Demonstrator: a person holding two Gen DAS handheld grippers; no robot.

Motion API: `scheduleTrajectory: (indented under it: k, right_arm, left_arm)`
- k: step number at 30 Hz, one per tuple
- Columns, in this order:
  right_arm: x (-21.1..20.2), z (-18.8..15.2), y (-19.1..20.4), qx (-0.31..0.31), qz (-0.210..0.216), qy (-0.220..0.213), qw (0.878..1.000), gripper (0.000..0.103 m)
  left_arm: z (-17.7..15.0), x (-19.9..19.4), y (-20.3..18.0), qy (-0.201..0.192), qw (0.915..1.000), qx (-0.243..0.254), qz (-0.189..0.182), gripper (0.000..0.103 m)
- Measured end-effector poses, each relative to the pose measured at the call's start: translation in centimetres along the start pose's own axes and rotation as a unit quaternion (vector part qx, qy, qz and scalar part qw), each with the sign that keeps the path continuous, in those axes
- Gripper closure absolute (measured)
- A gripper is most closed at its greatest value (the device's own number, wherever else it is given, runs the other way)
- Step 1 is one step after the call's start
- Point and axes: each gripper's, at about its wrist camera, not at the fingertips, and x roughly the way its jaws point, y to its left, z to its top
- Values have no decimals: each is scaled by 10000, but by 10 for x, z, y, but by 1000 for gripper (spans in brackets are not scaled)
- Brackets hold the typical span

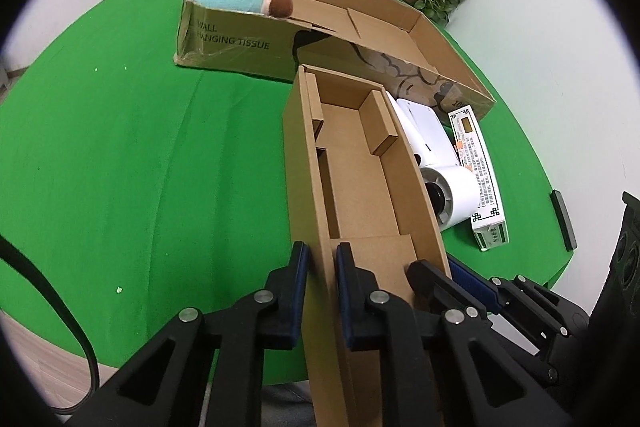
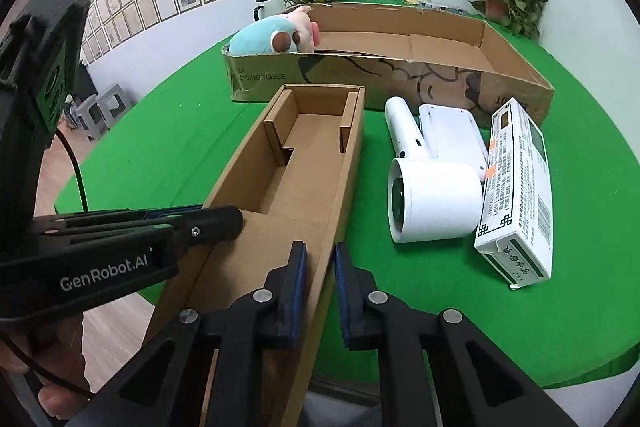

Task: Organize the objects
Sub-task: 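Carry the cardboard insert with both grippers over the open box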

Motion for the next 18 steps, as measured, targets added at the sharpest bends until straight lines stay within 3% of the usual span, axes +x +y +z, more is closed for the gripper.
scheduleTrajectory:
  k: [8,18]
  right_arm:
    - [-17,4,0,170,136,-257,9994,92]
    - [-37,25,-1,240,80,-681,9974,94]
  left_arm:
    - [5,-25,-15,-491,9980,293,266,91]
    - [19,-40,-23,-797,9960,302,282,91]
